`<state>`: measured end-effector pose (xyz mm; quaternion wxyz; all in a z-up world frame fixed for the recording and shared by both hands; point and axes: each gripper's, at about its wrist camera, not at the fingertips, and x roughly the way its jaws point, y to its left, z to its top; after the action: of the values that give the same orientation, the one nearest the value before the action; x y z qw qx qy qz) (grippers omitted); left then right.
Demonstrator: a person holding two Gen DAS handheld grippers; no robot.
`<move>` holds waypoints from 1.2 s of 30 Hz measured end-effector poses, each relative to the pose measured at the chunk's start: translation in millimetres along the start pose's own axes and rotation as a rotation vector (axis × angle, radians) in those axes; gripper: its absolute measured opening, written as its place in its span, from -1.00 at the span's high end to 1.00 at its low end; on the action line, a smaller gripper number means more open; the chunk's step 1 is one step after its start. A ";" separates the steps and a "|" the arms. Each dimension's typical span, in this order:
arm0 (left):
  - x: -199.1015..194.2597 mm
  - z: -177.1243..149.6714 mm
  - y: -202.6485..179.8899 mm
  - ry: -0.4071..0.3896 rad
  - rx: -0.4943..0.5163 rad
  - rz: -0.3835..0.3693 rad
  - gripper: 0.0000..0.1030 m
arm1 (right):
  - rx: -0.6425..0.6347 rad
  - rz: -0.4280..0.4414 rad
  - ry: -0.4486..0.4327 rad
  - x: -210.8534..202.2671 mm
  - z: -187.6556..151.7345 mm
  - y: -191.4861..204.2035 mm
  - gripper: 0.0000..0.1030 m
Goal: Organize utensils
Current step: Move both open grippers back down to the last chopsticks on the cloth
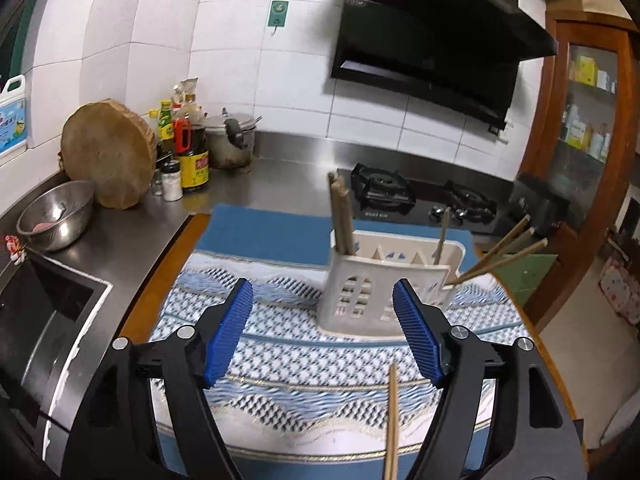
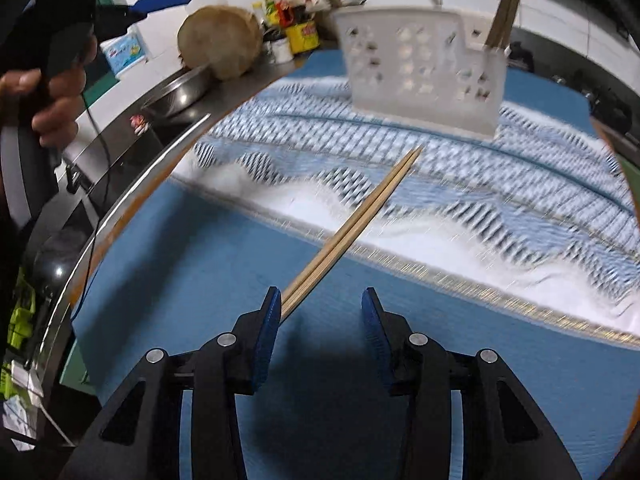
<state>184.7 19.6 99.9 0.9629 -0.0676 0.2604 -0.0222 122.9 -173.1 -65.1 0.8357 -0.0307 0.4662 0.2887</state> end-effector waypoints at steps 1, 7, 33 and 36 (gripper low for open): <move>-0.8 -2.1 1.8 0.003 0.000 0.003 -0.43 | -0.005 0.002 0.007 1.8 -3.0 3.2 0.20; -3.9 -15.5 17.0 0.028 -0.020 0.033 -0.47 | -0.034 0.013 0.030 11.9 -11.6 16.2 0.18; 6.6 -51.1 34.2 0.127 -0.044 0.066 -0.51 | -0.093 -0.062 0.036 28.8 -15.1 30.3 0.05; 7.0 -53.0 35.2 0.133 -0.050 0.067 -0.51 | -0.102 -0.079 0.029 29.8 -14.7 30.9 0.04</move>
<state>164.2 47.7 46.1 0.9417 -0.0812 0.3264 0.0119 107.8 -138.5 -90.4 0.8369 -0.0960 0.4615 0.2783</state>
